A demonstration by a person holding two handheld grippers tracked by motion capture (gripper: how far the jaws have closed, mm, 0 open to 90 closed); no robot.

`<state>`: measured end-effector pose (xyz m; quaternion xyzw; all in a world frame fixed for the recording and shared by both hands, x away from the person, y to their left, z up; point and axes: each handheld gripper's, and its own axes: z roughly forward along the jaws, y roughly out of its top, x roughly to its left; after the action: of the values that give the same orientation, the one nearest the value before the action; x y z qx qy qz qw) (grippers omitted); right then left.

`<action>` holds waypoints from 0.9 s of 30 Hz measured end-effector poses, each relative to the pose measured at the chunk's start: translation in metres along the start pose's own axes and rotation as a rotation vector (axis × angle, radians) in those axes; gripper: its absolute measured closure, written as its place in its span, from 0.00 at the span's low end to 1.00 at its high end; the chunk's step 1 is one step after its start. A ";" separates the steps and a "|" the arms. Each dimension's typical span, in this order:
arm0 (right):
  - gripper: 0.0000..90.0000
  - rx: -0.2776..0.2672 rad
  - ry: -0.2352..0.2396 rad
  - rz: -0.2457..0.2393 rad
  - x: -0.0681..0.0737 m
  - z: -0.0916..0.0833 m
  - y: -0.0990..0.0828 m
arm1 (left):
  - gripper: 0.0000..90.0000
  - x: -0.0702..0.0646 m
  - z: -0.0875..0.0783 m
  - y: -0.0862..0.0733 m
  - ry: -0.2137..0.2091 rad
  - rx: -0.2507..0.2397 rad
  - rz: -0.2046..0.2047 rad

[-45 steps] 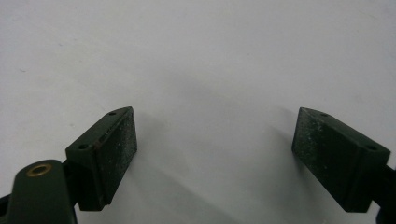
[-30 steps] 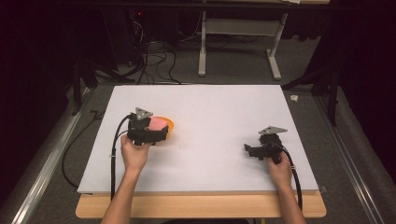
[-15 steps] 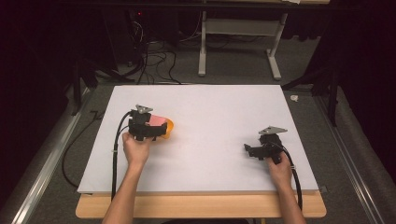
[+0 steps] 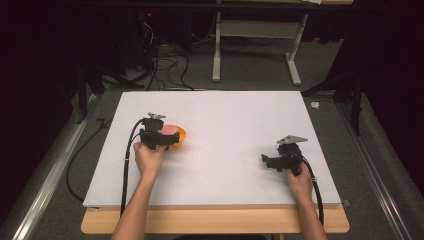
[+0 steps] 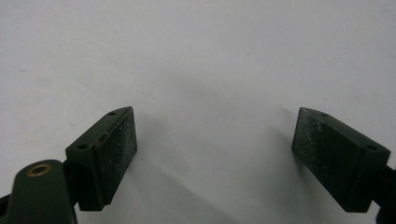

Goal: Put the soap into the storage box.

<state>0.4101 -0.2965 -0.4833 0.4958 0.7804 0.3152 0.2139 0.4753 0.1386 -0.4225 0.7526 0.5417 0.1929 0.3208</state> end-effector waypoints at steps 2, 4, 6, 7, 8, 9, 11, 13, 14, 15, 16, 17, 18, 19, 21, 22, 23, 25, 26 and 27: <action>0.16 0.000 0.000 0.000 0.000 0.000 0.000 | 0.15 0.000 0.001 0.000 -0.001 0.000 -0.009; 0.16 0.000 0.000 0.000 0.000 0.000 0.000 | 0.15 0.000 0.002 0.001 0.000 0.004 -0.009; 0.16 0.000 0.000 0.000 0.000 0.000 0.000 | 0.15 0.000 0.003 0.001 0.001 0.005 -0.012; 0.16 0.000 0.000 0.000 0.000 0.000 0.000 | 0.15 0.001 0.004 0.001 0.001 0.009 -0.011; 0.16 0.000 0.000 0.000 0.000 0.000 0.000 | 0.15 0.001 0.005 0.001 0.001 0.009 -0.017; 0.16 0.000 0.000 0.000 0.000 0.000 0.000 | 0.15 0.001 0.005 0.002 0.002 0.011 -0.018; 0.16 0.000 0.000 0.000 0.000 0.000 0.000 | 0.15 0.002 0.007 0.002 0.002 0.015 -0.024; 0.16 0.000 0.000 0.000 0.000 0.000 0.000 | 0.15 0.003 0.008 0.002 0.003 0.016 -0.032; 0.16 0.000 0.000 0.000 0.000 0.000 0.000 | 0.15 0.003 0.008 0.002 0.003 0.018 -0.032; 0.16 0.000 0.000 0.000 0.000 0.000 0.000 | 0.15 0.003 0.008 0.002 0.003 0.020 -0.033; 0.16 0.000 0.000 0.000 0.000 0.000 0.000 | 0.15 0.003 0.009 0.002 0.006 0.020 -0.035; 0.16 0.000 0.000 0.000 0.000 0.000 0.000 | 0.15 0.003 0.009 0.002 0.007 0.020 -0.036; 0.16 0.000 0.000 0.000 0.000 0.000 0.000 | 0.15 0.003 0.010 0.002 0.009 0.020 -0.038; 0.16 0.000 0.000 0.000 0.000 0.000 0.000 | 0.15 0.004 0.011 0.002 0.009 0.022 -0.038; 0.16 0.000 0.000 0.000 0.000 0.000 0.000 | 0.15 0.004 0.012 0.002 0.007 0.026 -0.040; 0.16 0.000 0.000 0.000 0.000 0.000 0.000 | 0.15 0.004 0.013 0.002 0.008 0.027 -0.042; 0.16 0.000 0.000 0.002 0.000 0.000 0.000 | 0.15 0.003 0.013 0.002 0.009 0.027 -0.043; 0.16 0.000 0.000 0.000 0.000 0.000 0.000 | 0.15 0.003 0.014 0.002 0.009 0.026 -0.045; 0.16 0.000 0.000 0.000 0.000 0.000 0.000 | 0.15 0.003 0.014 0.002 0.011 0.026 -0.043; 0.16 0.000 0.000 0.000 0.000 0.000 0.000 | 0.15 0.003 0.014 0.002 0.011 0.027 -0.042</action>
<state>0.4100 -0.2965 -0.4833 0.4959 0.7804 0.3152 0.2138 0.4869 0.1367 -0.4313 0.7441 0.5619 0.1828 0.3117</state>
